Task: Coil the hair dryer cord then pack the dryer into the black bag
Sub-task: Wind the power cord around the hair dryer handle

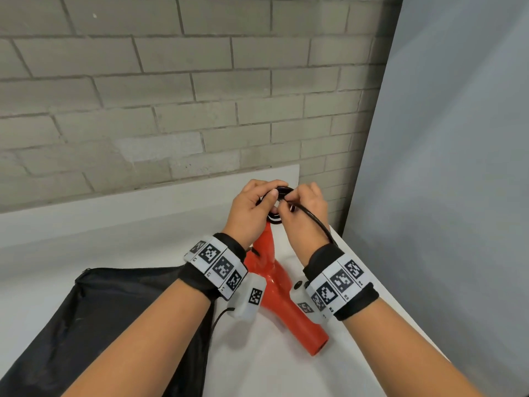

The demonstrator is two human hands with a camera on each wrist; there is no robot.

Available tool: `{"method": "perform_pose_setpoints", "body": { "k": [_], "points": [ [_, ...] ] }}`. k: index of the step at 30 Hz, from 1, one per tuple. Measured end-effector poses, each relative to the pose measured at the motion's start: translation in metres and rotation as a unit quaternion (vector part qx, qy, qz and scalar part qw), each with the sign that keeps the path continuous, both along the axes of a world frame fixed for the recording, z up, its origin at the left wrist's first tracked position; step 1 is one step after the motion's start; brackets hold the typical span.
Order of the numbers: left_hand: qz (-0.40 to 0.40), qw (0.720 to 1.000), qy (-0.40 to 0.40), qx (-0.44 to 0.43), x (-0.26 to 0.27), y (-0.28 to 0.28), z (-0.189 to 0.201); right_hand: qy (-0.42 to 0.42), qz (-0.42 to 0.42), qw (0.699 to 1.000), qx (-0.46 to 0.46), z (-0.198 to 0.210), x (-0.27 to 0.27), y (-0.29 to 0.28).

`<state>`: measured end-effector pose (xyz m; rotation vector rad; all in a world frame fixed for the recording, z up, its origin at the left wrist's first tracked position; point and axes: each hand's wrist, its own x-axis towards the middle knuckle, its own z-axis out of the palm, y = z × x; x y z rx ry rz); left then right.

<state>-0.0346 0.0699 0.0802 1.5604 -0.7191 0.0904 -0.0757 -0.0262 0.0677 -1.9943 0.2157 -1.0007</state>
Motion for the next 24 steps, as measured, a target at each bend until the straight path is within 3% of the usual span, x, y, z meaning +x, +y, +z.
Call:
{"method": "perform_pose_setpoints", "body": {
  "k": [2,6,8,18,24],
  "points": [
    [0.001,1.0,-0.001,0.005,0.002,0.004,-0.001,0.043,-0.036,0.998,0.001,0.002,0.0,-0.002],
    [-0.024,0.999,0.028,0.005,0.002,0.01,-0.001,0.241,-0.043,0.968,0.047,0.008,0.002,-0.005],
    [-0.044,0.998,0.04,0.001,0.0,0.01,0.001,0.264,-0.032,0.961,0.077,0.008,0.004,-0.004],
    [-0.074,0.99,0.122,-0.015,0.004,0.015,0.009,0.112,0.116,0.978,0.134,0.004,0.015,0.008],
    [-0.051,0.993,0.109,0.019,0.007,0.013,0.009,0.052,0.129,0.983,0.12,-0.005,0.012,0.006]
  ]
}}
